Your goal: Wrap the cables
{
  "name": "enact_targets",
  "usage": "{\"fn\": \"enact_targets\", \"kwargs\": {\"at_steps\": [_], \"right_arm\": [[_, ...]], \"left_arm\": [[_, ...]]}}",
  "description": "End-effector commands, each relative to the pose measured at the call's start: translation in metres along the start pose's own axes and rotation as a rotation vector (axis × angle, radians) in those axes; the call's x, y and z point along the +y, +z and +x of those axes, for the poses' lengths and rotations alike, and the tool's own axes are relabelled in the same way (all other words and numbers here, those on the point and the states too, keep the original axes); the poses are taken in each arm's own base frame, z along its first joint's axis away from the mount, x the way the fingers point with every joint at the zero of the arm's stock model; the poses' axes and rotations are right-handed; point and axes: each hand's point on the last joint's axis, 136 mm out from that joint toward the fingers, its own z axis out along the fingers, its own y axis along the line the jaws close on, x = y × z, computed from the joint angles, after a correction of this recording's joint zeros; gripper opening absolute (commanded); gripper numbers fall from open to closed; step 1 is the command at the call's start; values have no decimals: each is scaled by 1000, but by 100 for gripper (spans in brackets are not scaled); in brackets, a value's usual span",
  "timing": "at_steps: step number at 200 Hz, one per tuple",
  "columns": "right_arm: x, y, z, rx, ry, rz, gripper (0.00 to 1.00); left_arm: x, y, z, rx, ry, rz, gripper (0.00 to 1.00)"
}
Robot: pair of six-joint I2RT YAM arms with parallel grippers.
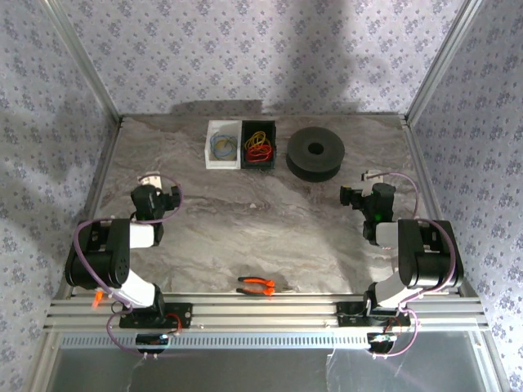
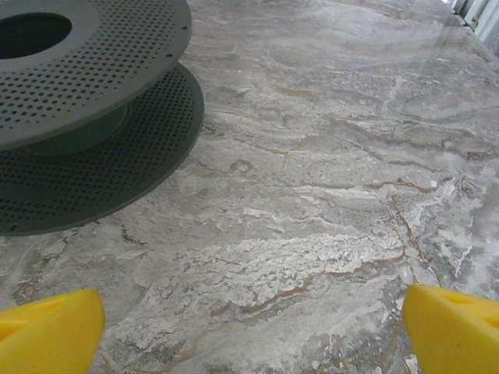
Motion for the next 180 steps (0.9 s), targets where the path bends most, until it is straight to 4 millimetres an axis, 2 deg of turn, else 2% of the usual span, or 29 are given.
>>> {"fn": "enact_targets", "kwargs": {"at_steps": [1,36,66,87,112,132,180], "right_arm": [[-6,-5,-28,13,21,37,100],[0,-25,-57,53,117,-23,100],[20,-28,-82,97,326,-190,100],[39,-18,-95,105,495,-324,100],[56,-1,-102,98,625,-423,100],[63,14,-100,113,652,-434,97],[71,54,-89,127,750,-421,91]], "left_arm": [[4,-10,-35,-8,9,-69,100],[-1,-42,-55,144,-88,-36,100],[-6,-59,-47,422,-98,-39,100],[-15,-67,-35,576,-101,-22,100],[-37,-77,-33,604,-130,76,100],[-48,-84,-30,626,-131,132,100],[-60,-91,-17,662,-35,129,100]]}}
